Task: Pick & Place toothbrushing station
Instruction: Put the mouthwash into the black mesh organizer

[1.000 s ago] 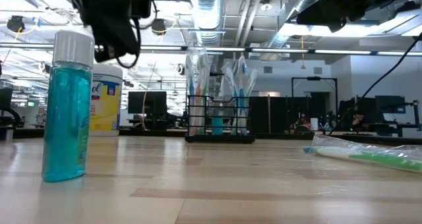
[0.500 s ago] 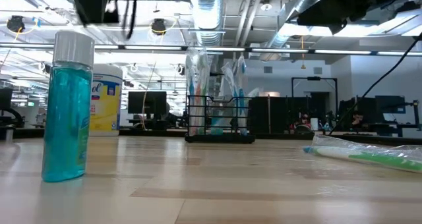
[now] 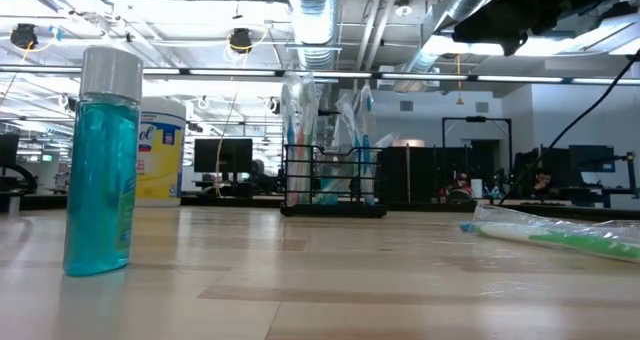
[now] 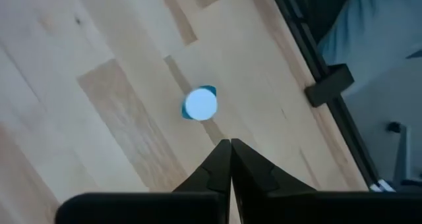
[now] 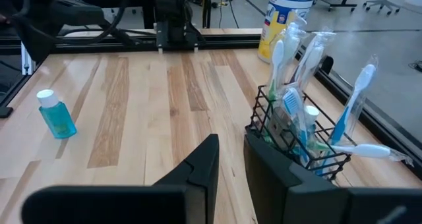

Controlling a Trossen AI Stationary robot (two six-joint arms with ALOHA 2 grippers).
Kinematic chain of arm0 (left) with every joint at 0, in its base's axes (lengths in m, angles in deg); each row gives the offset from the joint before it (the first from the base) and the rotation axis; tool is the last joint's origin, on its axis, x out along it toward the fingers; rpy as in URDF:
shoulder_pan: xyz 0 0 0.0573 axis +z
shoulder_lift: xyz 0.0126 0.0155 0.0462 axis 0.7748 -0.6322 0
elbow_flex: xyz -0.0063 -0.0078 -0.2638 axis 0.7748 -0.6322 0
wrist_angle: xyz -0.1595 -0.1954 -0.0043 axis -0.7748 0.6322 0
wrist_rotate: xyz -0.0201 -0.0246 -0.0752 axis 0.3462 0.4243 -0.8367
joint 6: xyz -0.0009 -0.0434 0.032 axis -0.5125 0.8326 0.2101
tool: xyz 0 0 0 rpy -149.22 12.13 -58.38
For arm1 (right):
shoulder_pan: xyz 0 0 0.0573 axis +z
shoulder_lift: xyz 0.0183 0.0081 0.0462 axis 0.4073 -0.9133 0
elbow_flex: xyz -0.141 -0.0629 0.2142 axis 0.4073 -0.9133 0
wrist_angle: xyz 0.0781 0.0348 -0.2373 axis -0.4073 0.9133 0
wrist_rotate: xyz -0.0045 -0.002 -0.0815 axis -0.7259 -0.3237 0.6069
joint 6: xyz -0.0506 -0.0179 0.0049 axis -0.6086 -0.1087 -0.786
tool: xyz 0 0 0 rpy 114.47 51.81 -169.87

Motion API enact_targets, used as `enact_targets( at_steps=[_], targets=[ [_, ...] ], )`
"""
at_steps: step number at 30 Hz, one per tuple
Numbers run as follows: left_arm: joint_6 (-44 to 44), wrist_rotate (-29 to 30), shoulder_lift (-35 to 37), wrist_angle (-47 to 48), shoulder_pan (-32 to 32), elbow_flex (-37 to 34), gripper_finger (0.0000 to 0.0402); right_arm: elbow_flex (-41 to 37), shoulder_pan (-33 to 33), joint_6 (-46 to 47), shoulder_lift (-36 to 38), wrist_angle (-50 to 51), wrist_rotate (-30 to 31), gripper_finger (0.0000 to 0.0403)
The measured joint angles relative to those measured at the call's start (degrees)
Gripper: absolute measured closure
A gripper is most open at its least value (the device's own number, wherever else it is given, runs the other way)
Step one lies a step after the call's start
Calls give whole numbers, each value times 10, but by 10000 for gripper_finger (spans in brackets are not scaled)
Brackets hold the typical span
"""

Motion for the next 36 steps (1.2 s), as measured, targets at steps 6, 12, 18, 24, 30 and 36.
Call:
enact_targets(
  at_steps=[6,12,18,24,30,36],
  targets=[
    [-15,14,0,-21,1,0,385,0,0,0,0,0,0,340],
    [-106,35,0,-34,-7,-16,357,0,0,0,0,0,0,340],
    [-125,49,0,-52,-8,-47,314,0,0,0,0,0,0,340],
    [-136,49,1,-93,-10,-70,265,0,0,0,0,0,0,340],
    [-196,48,1,-115,-16,-89,227,0,0,0,0,0,0,340],
    [-201,53,1,-175,-17,-114,210,0,0,0,0,0,0,340]
  ],
)
